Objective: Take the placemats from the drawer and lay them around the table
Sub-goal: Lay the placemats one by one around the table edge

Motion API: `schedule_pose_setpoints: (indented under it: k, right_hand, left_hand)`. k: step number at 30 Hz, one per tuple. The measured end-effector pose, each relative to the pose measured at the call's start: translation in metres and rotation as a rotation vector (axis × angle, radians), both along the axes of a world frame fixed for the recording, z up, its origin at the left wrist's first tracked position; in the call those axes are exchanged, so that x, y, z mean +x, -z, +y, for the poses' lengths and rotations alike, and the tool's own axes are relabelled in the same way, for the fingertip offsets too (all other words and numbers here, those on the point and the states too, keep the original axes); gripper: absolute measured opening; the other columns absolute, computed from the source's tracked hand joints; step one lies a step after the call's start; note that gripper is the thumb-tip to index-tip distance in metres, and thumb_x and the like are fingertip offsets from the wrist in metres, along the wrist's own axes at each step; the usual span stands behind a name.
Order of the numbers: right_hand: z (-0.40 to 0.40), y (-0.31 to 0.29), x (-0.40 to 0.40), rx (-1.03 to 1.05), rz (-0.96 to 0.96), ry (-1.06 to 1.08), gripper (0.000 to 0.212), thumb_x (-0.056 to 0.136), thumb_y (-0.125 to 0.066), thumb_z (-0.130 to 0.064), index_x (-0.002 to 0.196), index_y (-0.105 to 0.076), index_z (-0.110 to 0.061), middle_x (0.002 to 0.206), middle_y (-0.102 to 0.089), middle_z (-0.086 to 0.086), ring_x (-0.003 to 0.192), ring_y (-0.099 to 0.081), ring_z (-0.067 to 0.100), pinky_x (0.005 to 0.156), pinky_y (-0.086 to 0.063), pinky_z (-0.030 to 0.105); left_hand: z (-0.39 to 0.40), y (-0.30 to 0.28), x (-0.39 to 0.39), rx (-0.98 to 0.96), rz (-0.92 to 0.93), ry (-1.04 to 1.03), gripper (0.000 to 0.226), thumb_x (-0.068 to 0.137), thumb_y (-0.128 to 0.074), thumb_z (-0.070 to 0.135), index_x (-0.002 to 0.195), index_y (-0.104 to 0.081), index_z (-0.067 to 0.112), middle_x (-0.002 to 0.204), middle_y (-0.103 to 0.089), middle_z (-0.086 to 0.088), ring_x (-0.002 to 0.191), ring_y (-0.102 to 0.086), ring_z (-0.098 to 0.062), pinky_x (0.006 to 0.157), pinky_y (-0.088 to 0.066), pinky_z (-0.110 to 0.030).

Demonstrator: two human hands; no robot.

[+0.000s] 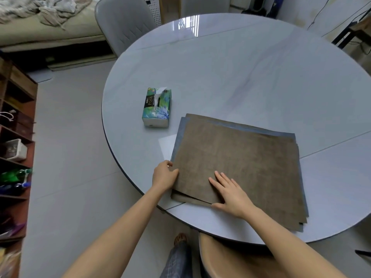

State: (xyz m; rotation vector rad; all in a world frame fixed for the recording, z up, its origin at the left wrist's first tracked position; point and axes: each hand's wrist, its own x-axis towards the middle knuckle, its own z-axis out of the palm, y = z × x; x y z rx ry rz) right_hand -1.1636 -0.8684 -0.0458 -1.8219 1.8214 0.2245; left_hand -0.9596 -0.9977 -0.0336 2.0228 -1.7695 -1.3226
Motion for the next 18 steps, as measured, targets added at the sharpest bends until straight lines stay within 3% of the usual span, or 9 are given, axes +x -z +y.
schedule_pose_setpoints:
  k: [2,6,10,12,15,18]
  right_hand:
    - [0.0,0.0,0.001,-0.007,-0.003,0.011,0.087,0.087,-0.057,-0.049,0.153,-0.002,-0.029,0.16,0.012,-0.002,0.148,0.009,0.016,0.119,-0.001,0.036]
    - [0.004,0.0,0.007,-0.027,-0.003,0.037,0.084,0.09,-0.055,-0.045,0.153,-0.002,-0.028,0.16,0.01,-0.001,0.148,0.008,0.018,0.12,-0.003,0.038]
    - [0.012,-0.005,0.006,-0.058,-0.068,0.063,0.081,0.092,-0.05,-0.046,0.152,0.002,-0.029,0.161,0.008,-0.003,0.148,0.005,0.016,0.12,-0.004,0.035]
    - [0.02,-0.009,0.003,-0.094,-0.115,0.098,0.08,0.092,-0.051,-0.042,0.152,0.002,-0.031,0.161,0.003,-0.005,0.148,-0.001,0.014,0.12,-0.008,0.031]
    - [0.027,-0.02,0.0,-0.257,-0.197,0.25,0.07,0.091,-0.05,-0.008,0.151,-0.019,-0.027,0.157,-0.025,-0.003,0.144,-0.027,0.014,0.115,-0.026,0.027]
    - [0.026,-0.034,-0.005,-0.472,-0.156,0.407,0.053,0.089,-0.049,0.002,0.137,-0.051,-0.019,0.133,-0.06,0.001,0.119,-0.059,0.022,0.099,-0.048,0.034]
  left_hand:
    - [0.002,-0.002,-0.001,0.012,0.088,-0.024,0.024,0.088,-0.063,0.021,0.108,-0.063,0.009,0.096,-0.066,-0.012,0.098,-0.062,-0.026,0.077,-0.045,-0.028]
    - [0.01,-0.008,-0.007,0.018,0.197,-0.009,0.025,0.094,-0.056,0.02,0.117,-0.063,0.013,0.116,-0.065,-0.001,0.107,-0.06,-0.02,0.093,-0.049,-0.034]
    - [0.015,-0.021,-0.012,-0.029,0.341,-0.041,0.017,0.098,-0.05,0.018,0.11,-0.062,0.021,0.109,-0.063,0.006,0.103,-0.059,-0.013,0.085,-0.047,-0.027]
    - [0.016,-0.027,-0.018,0.053,0.481,-0.131,0.017,0.099,-0.05,0.017,0.111,-0.06,0.02,0.11,-0.065,0.002,0.101,-0.061,-0.015,0.08,-0.052,-0.028]
    - [0.012,-0.035,-0.028,0.203,0.665,-0.267,0.018,0.098,-0.052,0.017,0.115,-0.059,0.019,0.114,-0.063,-0.006,0.104,-0.063,-0.023,0.073,-0.059,-0.033]
    - [0.001,-0.04,-0.032,0.109,0.607,-0.19,0.026,0.097,-0.054,0.019,0.122,-0.057,0.015,0.121,-0.061,-0.007,0.11,-0.06,-0.025,0.079,-0.058,-0.036]
